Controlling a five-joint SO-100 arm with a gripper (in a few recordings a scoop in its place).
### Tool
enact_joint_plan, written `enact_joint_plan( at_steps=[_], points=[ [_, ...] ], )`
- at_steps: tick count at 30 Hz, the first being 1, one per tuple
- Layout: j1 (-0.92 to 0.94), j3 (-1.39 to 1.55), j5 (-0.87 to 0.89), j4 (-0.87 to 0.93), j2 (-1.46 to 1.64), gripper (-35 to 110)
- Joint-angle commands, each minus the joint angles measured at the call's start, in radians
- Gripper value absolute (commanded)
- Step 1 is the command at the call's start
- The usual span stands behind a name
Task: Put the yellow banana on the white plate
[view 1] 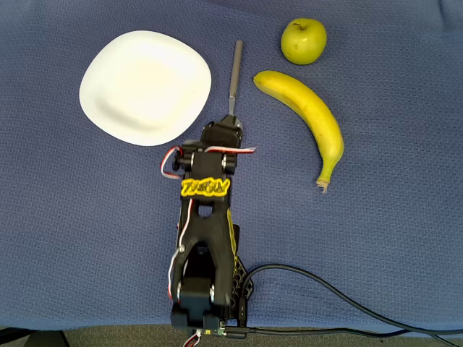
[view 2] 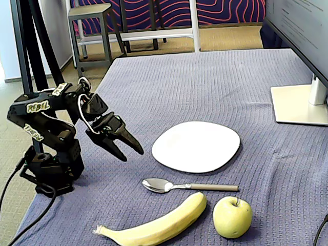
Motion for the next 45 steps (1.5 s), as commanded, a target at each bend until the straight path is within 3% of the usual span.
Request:
enact_joint_plan(
  at_steps=[1, 17, 27, 45],
  points=[
    [0.029, -0.137, 0.104, -0.003, -0.118, 27],
    [0.218, -0.676, 0.308, 0.067, -0.696, 27],
    [0.308, -0.959, 0.261, 0.127, -1.003, 35],
    [0.479, -1.305, 0.256, 0.225, -1.348, 34]
  ],
)
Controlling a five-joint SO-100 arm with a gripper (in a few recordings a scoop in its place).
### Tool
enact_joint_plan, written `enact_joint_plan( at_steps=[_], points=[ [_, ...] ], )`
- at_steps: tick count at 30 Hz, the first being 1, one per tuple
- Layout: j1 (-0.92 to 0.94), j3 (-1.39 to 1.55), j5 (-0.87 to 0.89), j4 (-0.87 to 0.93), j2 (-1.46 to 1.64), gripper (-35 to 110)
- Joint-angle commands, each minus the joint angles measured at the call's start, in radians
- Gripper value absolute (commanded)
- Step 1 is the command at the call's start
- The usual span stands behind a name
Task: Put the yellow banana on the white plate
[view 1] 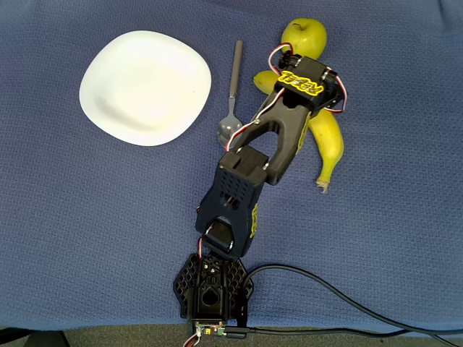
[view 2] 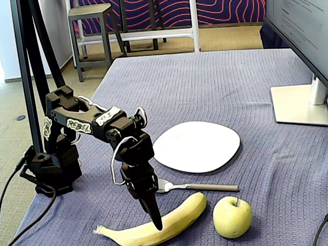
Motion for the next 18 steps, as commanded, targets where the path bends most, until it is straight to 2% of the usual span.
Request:
enact_joint_plan(
  at_steps=[1, 18],
  points=[
    [0.021, -0.095, -0.021, 0.023, -0.009, 34],
    [0.077, -0.117, -0.049, 0.077, -0.114, 36]
  ],
)
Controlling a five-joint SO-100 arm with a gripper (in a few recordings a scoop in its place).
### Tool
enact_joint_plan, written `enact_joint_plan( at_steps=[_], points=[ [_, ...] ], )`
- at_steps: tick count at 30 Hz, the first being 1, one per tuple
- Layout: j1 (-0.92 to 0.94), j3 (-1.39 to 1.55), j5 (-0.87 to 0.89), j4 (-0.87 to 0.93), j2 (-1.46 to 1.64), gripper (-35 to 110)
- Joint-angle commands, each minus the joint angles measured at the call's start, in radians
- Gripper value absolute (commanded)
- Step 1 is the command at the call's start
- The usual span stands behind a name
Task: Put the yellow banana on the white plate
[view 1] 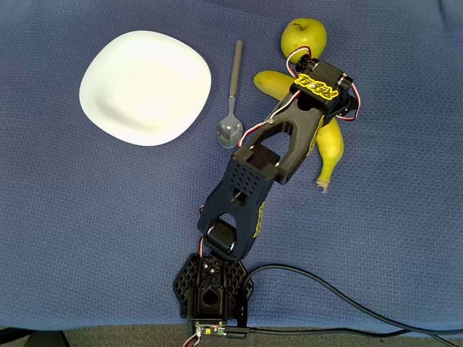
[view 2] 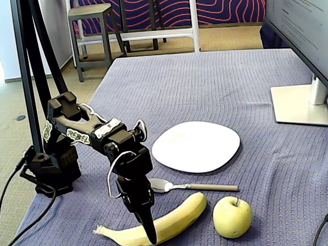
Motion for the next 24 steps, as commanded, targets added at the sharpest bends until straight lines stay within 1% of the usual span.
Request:
enact_joint_plan(
  at_steps=[1, 12, 24],
  points=[
    [0.015, -0.011, 0.012, 0.014, 0.008, 36],
    [0.029, -0.052, -0.009, -0.038, -0.067, 35],
    [-0.009, -0.083, -0.097, -0.135, -0.104, 30]
  ],
)
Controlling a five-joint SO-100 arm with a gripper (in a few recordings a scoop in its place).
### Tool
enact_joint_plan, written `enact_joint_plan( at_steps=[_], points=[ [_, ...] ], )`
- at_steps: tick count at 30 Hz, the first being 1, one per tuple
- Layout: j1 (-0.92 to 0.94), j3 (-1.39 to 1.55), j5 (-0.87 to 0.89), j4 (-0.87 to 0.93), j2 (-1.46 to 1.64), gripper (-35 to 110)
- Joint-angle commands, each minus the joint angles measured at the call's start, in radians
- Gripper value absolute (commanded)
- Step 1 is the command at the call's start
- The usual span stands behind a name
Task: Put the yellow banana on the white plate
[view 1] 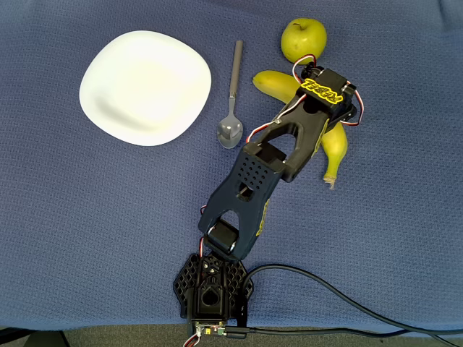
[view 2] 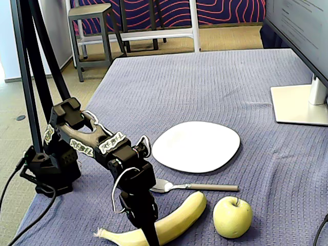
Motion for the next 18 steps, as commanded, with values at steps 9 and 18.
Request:
enact_joint_plan(
  at_steps=[9, 18],
  points=[
    [-0.025, -0.043, -0.072, -0.038, 0.008, 13],
    [-0.011, -0.011, -0.031, 0.023, 0.041, 0]
  ],
)
